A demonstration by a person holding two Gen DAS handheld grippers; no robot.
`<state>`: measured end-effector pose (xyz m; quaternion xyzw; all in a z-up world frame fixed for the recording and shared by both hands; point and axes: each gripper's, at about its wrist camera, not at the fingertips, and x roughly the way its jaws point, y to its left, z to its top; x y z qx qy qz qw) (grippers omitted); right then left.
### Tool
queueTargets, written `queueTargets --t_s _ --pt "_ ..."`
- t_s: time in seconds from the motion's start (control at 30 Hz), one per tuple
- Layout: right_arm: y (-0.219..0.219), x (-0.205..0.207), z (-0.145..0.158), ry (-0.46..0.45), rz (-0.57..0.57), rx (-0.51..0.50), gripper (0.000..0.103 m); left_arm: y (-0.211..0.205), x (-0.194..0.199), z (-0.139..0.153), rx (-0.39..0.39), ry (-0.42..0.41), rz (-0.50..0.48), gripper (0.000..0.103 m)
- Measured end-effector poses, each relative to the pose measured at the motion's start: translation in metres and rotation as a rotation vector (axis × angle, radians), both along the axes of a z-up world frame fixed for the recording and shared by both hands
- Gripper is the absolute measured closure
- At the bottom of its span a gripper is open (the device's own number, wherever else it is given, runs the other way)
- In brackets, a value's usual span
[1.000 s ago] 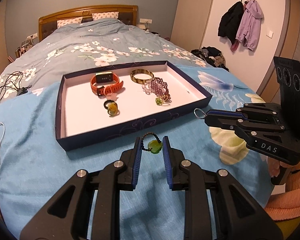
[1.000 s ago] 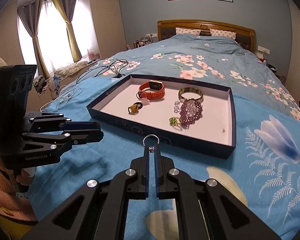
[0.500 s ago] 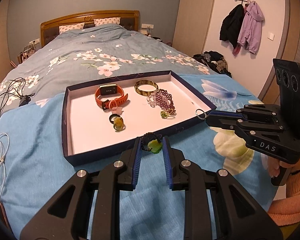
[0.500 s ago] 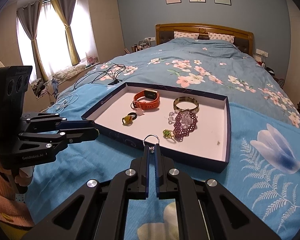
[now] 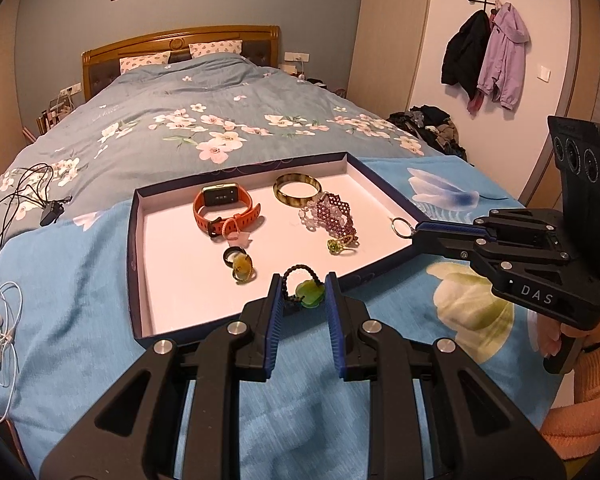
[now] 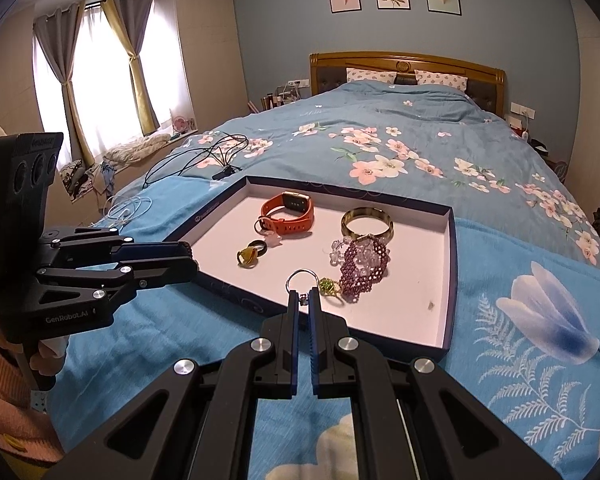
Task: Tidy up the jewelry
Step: 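Carry the green hair tie with the left tool while the right tool carries the silver ring over the lid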
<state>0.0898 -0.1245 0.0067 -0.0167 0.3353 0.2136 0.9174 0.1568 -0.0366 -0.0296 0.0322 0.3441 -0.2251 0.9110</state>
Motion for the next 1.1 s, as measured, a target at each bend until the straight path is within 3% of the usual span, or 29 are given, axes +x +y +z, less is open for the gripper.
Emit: queueTargets --t_s 1.1 --pt "0.001 0.027 -0.004 0.023 -0.003 0.004 0.100 0.001 0.028 0.000 0.010 -0.002 0.045 0.082"
